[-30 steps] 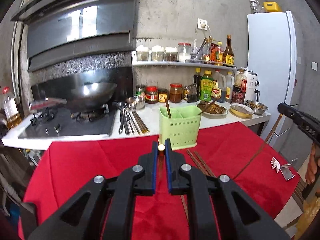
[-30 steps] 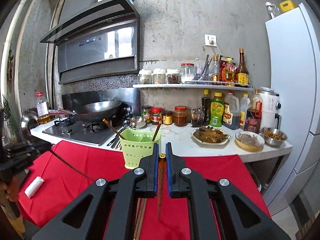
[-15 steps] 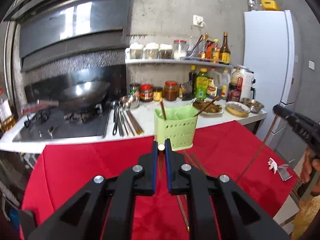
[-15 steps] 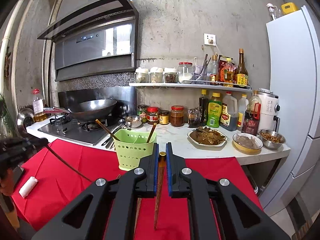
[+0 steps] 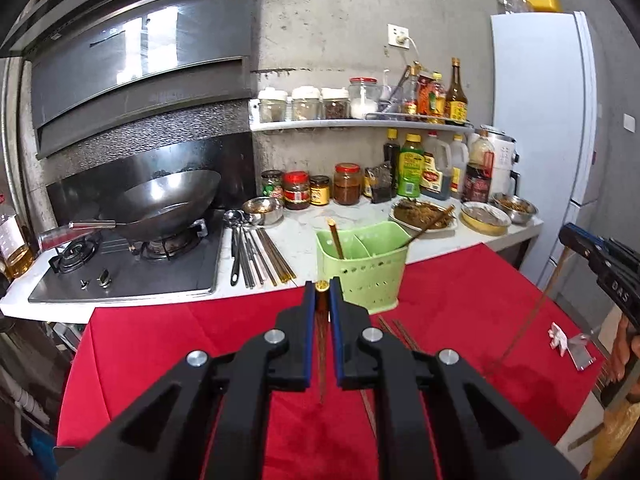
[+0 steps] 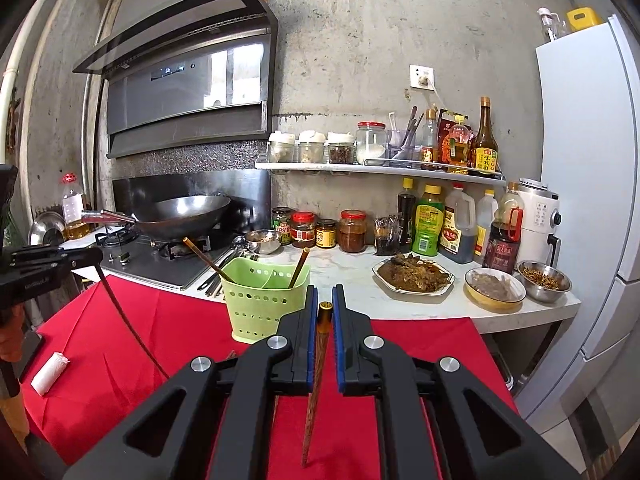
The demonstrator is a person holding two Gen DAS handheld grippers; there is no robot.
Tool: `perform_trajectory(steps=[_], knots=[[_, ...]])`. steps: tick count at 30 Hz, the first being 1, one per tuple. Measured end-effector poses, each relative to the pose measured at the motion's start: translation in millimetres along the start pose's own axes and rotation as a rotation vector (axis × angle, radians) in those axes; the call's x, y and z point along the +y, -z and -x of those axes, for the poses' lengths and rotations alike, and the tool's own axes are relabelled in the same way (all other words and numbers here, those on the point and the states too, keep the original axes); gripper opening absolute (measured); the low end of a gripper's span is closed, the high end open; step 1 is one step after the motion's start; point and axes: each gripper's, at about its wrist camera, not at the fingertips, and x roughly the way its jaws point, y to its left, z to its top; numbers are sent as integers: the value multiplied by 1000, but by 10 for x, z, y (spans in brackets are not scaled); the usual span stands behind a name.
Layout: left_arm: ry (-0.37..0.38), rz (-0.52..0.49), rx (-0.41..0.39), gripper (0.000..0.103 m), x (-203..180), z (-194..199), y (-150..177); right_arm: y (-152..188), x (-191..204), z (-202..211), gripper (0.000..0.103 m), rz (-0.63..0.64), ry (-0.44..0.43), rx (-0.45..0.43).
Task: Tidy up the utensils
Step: 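Lift the left tool's chopstick upright over the holder while the right tool carries its chopstick there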
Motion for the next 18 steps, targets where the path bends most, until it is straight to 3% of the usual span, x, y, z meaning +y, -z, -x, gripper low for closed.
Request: perform_trajectory(steps=[5, 14, 18], knots=[[-16, 3, -4, 7, 11, -28, 95, 91, 17, -38, 9, 5, 1, 15], [-4, -10, 156, 7, -75, -380, 555, 446, 80, -162, 9, 28, 0, 114], [-20, -9, 170, 7, -90, -463, 732, 575, 87, -172, 9, 28, 7, 140]])
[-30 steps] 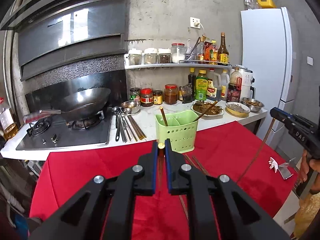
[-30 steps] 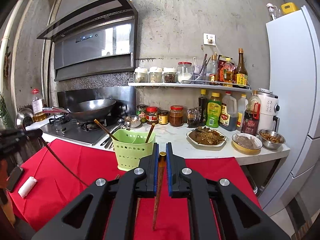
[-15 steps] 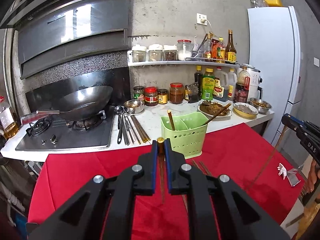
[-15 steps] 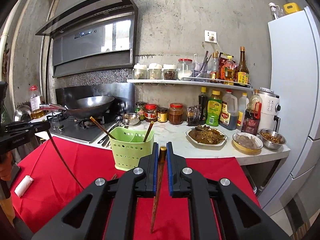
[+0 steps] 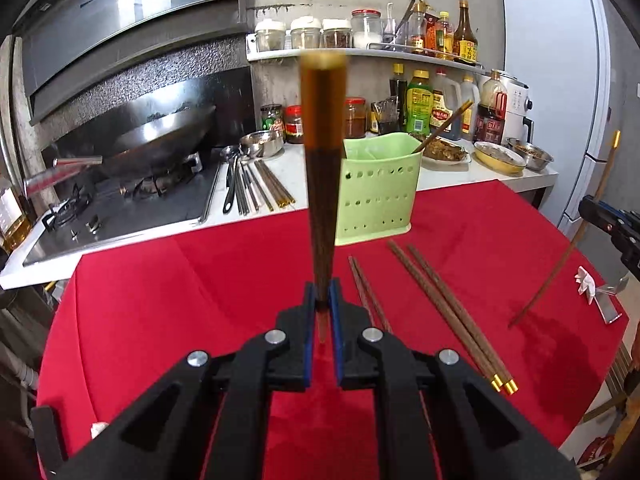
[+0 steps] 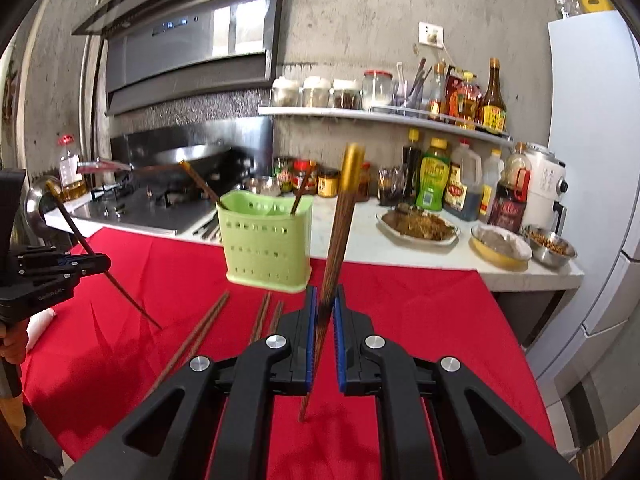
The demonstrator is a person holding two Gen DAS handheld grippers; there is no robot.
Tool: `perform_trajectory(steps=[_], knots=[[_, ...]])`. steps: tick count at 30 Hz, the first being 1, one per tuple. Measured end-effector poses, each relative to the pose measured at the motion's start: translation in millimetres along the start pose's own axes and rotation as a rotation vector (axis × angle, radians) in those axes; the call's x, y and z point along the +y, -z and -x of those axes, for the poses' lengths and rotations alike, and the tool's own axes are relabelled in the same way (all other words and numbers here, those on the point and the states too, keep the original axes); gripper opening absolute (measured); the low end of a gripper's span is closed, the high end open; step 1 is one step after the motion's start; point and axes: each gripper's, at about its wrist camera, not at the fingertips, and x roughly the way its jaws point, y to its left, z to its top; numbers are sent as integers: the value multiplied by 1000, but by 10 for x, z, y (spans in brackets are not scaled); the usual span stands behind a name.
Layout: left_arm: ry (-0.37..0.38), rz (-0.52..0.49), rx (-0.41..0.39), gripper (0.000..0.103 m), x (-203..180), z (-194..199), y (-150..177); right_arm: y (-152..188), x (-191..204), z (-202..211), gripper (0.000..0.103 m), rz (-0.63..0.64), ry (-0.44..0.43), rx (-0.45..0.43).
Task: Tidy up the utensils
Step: 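Lift the left tool's chopstick upright over the holder while the right tool carries its chopstick there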
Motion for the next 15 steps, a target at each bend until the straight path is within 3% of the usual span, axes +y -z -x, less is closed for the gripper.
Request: perform_trajectory(steps=[5, 9, 15], knots=[[29, 31, -67, 7, 49, 161, 58, -43, 11, 98, 7, 0, 4, -49], [44, 41, -163, 7, 35, 322, -119, -214, 51, 43, 6, -5, -47, -96], [89, 11, -241, 7, -108, 267, -445, -544, 176, -238, 7, 4, -123, -149]])
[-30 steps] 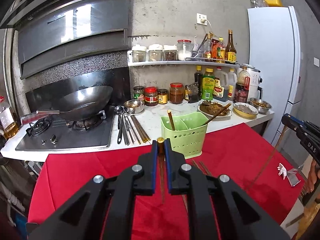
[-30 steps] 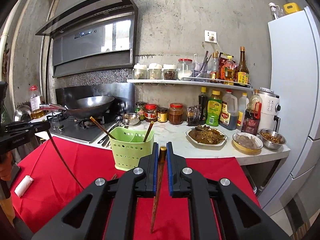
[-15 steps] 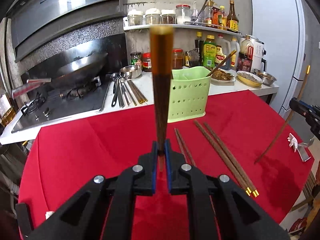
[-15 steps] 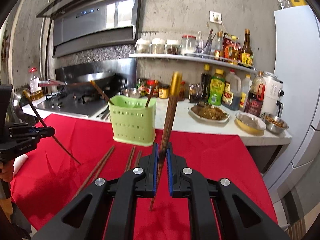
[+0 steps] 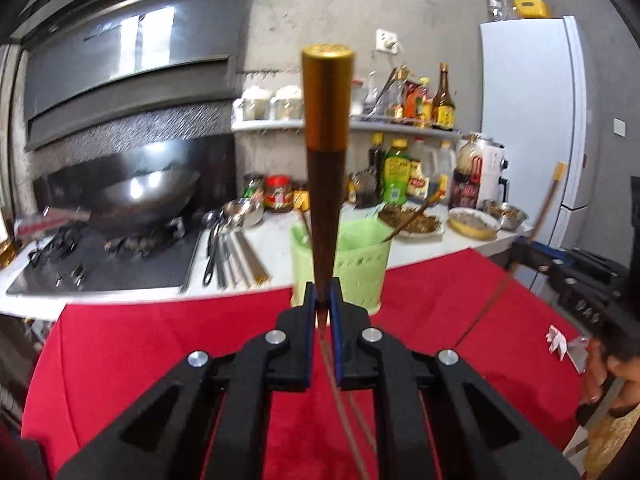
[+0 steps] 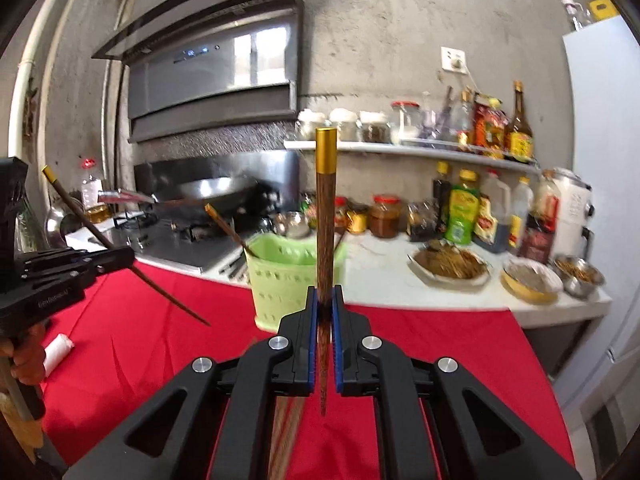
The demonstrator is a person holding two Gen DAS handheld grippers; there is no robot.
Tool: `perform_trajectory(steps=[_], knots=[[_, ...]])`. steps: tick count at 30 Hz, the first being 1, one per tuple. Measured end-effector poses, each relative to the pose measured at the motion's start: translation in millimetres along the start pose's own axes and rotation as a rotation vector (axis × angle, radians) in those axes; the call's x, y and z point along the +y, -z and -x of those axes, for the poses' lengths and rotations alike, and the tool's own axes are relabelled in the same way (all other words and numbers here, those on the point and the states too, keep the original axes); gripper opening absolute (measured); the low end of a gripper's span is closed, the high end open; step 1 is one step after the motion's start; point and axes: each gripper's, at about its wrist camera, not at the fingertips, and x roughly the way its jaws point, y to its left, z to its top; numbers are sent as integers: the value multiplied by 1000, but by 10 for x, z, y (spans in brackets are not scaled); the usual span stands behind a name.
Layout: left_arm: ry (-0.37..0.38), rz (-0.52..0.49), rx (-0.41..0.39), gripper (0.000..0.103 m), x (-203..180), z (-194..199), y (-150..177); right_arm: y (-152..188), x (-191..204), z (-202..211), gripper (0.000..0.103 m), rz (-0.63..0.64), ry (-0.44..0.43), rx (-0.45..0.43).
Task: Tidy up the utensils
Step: 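Lift the left tool's chopstick upright over the holder while the right tool carries its chopstick there, then drop the left tool's chopstick into the green holder while the right tool releases its chopstick there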
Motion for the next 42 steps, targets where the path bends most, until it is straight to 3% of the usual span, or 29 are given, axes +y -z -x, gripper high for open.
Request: perform_trajectory(steps=[7, 12, 16, 22, 24, 26, 27, 29, 30, 31, 38, 42], knots=[[-2, -32, -112, 7, -126, -132, -596, -613, 7, -231, 7, -3, -14, -137], [-6, -46, -104, 7, -116, -467, -859, -880, -86, -504, 7, -16, -13, -190], [-4, -60, -45, 7, -72, -806, -855, -897, -171, -795, 7, -34, -24, -169], [4, -62, 51, 7, 36, -1220, -759, -719, -200, -1244, 7, -16, -12, -56], [-30, -66, 46, 7, 65, -1291, -711, -653, -218, -1309, 8, -21, -4, -25], [-30, -56, 40, 7, 103, -1309, -717, -624, -243, -1331, 12, -30, -5, -4], [-24, -46, 45, 7, 122, -1315, -722, -614, -252, -1317, 21, -35, -2, -2], [-28, -45, 46, 14, 125, -1299, -731, -611, -256, -1264, 33, -33, 11, -9], [-28, -44, 39, 26, 121, -1274, -739, -616, -252, -1229, 40, -31, 16, -12], [-22, -36, 26, 38, 119, -1221, -751, -621, -246, -1187, 41, -29, 20, -18], [-26, -16, -77, 40, 57, -586, -817, -609, -225, -536, 41, 8, 65, -62], [-72, -12, -89, 40, 45, -145, -628, -412, -221, -170, 41, 10, 81, -45]])
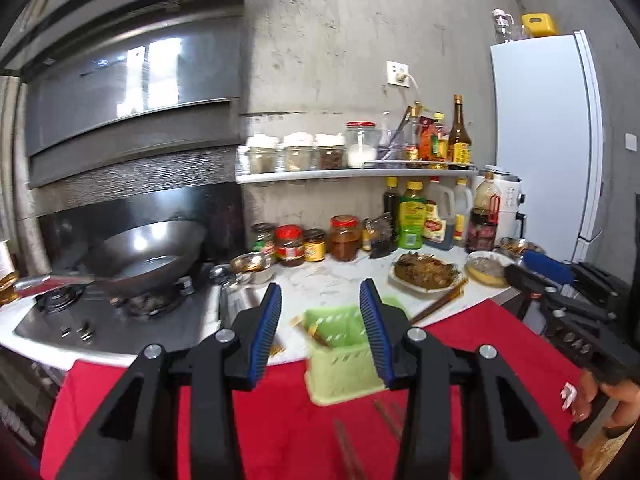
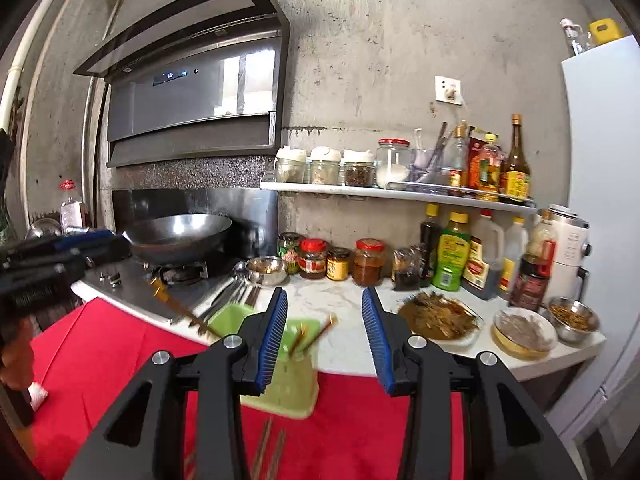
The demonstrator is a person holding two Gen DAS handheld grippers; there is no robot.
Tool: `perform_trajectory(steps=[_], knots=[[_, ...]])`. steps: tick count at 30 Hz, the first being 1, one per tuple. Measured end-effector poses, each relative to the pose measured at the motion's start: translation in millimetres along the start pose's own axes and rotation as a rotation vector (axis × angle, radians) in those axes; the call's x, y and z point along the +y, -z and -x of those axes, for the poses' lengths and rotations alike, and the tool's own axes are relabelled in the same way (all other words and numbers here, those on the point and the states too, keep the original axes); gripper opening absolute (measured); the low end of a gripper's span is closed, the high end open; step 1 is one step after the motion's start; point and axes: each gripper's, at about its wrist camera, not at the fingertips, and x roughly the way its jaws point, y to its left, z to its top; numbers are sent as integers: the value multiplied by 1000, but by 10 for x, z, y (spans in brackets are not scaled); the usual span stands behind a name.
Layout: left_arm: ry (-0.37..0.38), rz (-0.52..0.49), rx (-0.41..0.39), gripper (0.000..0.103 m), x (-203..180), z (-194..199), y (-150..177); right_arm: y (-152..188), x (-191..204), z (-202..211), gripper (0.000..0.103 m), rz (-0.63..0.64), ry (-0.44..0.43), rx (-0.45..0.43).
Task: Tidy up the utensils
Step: 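Drop the left tool's chopstick into the green holder while the right tool releases its chopstick there, then move both open tools back down to the remaining chopsticks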
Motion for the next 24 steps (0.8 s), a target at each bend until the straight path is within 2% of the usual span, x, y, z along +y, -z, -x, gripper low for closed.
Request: perform_trajectory(steps=[4, 6, 9, 14, 17, 24], knots=[[-59, 2, 48, 40, 57, 299, 365, 392, 37, 331, 41, 3, -10, 57], [-102, 11, 97, 40, 98, 418, 675, 624, 74, 459, 41, 1, -23, 95], [-113, 38, 180, 40, 130, 476, 1074, 1025, 157, 594, 41, -11, -45, 176], [-78, 108, 320, 40, 102, 471, 1741, 1520, 313, 632, 41, -25, -77, 305], [-57, 128, 389, 40, 56, 460, 2035, 1810, 417, 636, 40, -18, -98, 379], [-43, 106, 439, 40, -70, 473, 2289, 2074, 495, 605, 22, -30, -106, 448]])
